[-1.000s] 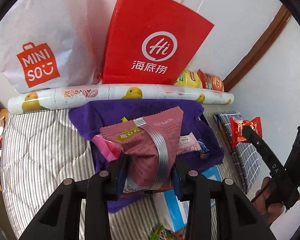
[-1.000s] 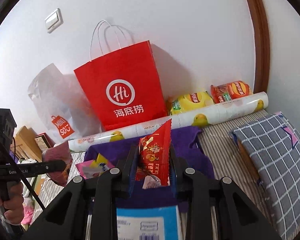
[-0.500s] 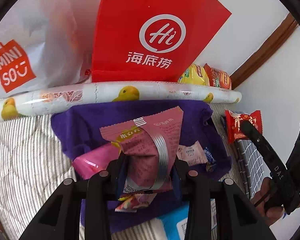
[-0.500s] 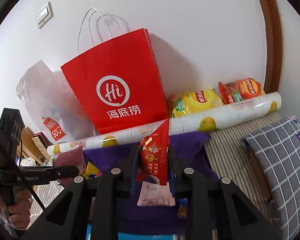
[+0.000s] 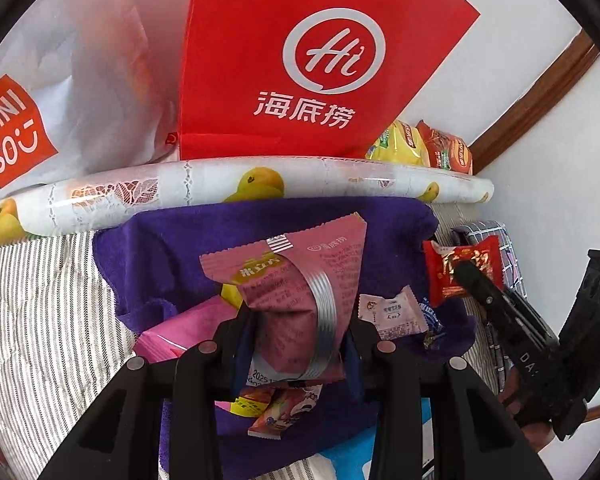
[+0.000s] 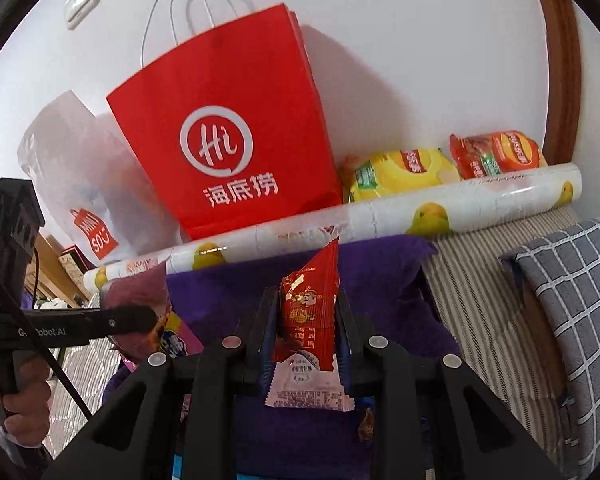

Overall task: Organize snacks
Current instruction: 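Lower the red packet onto the towel and open the right tool while the left tool holds the pink packet, then lower the pink packet onto the towel and open the left tool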

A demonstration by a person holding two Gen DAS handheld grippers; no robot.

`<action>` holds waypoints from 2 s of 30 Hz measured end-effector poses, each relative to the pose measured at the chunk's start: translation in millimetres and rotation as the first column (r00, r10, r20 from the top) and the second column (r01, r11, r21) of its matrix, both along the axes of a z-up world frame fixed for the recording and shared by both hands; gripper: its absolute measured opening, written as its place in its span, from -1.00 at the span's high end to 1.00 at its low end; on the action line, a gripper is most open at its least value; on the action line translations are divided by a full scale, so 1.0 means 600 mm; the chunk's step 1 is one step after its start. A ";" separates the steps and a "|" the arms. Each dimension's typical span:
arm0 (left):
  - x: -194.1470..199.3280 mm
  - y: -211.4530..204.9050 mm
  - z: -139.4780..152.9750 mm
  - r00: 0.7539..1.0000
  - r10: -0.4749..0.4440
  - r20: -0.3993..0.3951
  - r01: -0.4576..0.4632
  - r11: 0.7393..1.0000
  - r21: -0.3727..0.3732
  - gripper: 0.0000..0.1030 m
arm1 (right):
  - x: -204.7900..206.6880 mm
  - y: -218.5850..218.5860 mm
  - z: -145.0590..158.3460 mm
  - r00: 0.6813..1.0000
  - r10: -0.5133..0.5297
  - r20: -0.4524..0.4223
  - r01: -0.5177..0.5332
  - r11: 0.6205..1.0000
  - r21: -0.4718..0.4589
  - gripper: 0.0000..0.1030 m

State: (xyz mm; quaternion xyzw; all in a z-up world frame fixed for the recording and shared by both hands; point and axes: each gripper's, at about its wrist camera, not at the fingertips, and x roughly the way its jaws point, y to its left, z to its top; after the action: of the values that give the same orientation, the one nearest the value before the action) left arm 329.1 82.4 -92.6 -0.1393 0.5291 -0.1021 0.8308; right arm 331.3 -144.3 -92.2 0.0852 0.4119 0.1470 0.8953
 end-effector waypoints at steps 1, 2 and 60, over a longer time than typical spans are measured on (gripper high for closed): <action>0.001 0.000 -0.002 1.000 0.000 -0.001 0.000 1.000 0.000 0.31 | -0.001 0.001 -0.002 1.000 0.000 -0.004 0.000 1.000 -0.002 0.49; 0.001 0.001 -0.004 1.000 0.001 -0.002 -0.001 1.000 0.000 0.31 | 0.001 0.001 -0.006 1.000 0.000 -0.010 0.000 1.000 -0.004 0.49; 0.007 -0.023 -0.029 0.998 -0.047 -0.032 0.046 0.999 -0.020 0.28 | -0.006 -0.020 0.002 0.997 -0.071 -0.041 0.071 0.997 0.000 -0.40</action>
State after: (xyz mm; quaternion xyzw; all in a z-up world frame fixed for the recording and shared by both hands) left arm 333.4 68.6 -110.1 -0.1366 0.5445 -0.1241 0.8182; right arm 327.5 -156.1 -90.8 0.1036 0.4268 0.1136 0.8912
